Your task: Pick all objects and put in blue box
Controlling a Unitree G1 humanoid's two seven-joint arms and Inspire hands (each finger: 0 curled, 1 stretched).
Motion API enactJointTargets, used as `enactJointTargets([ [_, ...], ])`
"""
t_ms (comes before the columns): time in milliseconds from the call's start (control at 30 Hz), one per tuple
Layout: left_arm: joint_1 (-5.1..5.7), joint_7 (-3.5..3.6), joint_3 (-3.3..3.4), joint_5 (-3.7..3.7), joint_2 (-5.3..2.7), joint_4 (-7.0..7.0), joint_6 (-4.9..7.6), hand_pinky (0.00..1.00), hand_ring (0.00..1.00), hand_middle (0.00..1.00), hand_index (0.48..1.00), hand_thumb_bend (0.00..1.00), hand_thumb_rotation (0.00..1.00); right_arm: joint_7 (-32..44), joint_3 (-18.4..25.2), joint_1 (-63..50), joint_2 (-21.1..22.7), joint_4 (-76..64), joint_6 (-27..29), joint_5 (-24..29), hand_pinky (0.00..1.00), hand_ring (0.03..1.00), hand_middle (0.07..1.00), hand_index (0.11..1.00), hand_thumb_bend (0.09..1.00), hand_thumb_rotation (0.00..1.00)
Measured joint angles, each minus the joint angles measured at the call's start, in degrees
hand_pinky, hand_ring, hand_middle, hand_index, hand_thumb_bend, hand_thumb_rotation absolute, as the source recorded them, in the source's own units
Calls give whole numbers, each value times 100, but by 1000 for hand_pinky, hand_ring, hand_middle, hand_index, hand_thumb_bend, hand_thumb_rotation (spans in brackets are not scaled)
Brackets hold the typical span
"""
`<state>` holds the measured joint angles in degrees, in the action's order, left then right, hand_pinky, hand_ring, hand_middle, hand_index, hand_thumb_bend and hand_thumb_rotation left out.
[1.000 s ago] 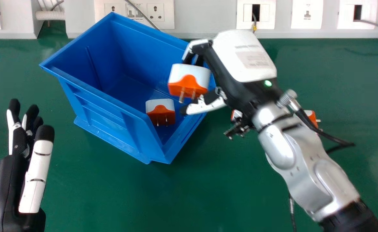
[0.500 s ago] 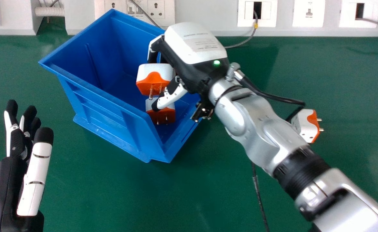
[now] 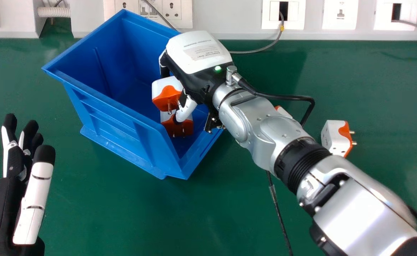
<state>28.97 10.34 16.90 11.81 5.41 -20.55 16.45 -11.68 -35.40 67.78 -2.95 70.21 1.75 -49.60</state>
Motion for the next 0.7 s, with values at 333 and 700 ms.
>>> enactJointTargets([
  [333, 13, -51, -37, -51, -68, 0, 60, 1000, 1000, 1000, 1000, 612, 810, -174, -21, 19, -155, 191, -291, 168, 279, 402, 514, 520, 505, 43],
  [700, 56, -45, -108, -109, -149, 30, 242, 1000, 1000, 1000, 1000, 585, 791, -43, -366, 30, -126, 193, -352, 20, 650, 756, 804, 788, 553, 491],
])
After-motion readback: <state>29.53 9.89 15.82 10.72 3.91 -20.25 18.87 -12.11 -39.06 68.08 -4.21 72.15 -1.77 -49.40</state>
